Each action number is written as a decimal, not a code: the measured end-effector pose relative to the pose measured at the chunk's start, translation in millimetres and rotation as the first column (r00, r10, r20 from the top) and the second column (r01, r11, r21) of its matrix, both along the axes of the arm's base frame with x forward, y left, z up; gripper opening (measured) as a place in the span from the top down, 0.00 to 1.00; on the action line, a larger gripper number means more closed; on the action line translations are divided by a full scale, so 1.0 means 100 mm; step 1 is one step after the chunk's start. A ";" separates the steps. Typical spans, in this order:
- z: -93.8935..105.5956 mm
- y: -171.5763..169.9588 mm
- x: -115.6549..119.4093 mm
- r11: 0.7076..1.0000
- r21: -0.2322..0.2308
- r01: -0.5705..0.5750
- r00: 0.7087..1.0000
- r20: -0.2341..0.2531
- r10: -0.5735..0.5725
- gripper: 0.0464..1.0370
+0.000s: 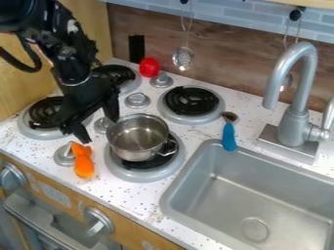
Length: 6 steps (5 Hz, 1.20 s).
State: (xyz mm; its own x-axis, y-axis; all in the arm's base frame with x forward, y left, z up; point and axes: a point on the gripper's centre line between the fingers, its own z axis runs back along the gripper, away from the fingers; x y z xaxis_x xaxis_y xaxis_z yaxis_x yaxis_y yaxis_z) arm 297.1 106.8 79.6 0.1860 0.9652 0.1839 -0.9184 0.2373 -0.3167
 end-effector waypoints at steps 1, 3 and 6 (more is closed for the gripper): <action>-0.08 0.00 0.01 1.000 -0.015 -0.012 0.999 -0.042 0.011 0.04; -0.29 -0.06 0.07 0.999 -0.038 0.034 0.995 -0.091 -0.037 0.04; -0.37 -0.08 0.21 0.983 0.006 0.183 0.981 -0.062 -0.182 0.67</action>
State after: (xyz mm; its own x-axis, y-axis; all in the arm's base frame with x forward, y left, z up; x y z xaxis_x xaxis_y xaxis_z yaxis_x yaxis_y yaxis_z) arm 317.9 98.9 42.9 0.3700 0.9119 0.1774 -0.8769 0.4059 -0.2576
